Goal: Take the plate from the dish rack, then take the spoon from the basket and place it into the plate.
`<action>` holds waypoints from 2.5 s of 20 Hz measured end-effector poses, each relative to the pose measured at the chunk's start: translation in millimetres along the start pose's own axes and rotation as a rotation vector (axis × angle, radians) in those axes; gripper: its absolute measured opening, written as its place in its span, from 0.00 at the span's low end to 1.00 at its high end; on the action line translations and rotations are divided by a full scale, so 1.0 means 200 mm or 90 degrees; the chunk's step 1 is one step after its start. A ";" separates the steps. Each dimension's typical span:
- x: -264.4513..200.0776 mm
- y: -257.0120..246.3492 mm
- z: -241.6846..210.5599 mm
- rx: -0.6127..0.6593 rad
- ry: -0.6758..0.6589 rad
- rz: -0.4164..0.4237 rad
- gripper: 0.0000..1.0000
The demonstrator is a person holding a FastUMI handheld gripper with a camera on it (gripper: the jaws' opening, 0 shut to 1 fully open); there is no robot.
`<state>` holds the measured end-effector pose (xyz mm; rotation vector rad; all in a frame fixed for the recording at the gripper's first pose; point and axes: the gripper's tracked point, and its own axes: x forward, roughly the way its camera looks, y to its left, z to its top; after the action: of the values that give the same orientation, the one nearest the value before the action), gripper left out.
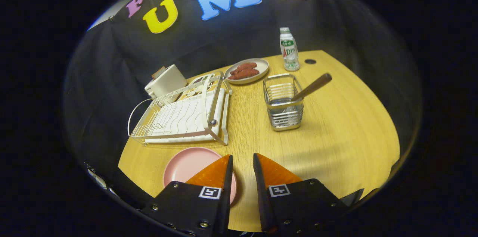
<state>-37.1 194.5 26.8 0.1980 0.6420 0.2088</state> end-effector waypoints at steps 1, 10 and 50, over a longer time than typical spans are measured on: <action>-0.04 -0.03 0.06 -0.026 -0.030 -0.014 0.32; -0.38 -0.19 0.50 -0.120 -0.225 -0.098 0.37; 0.25 -0.47 0.60 -0.072 -0.292 -0.033 0.04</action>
<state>87.3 102.0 68.0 0.1136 0.1786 0.1421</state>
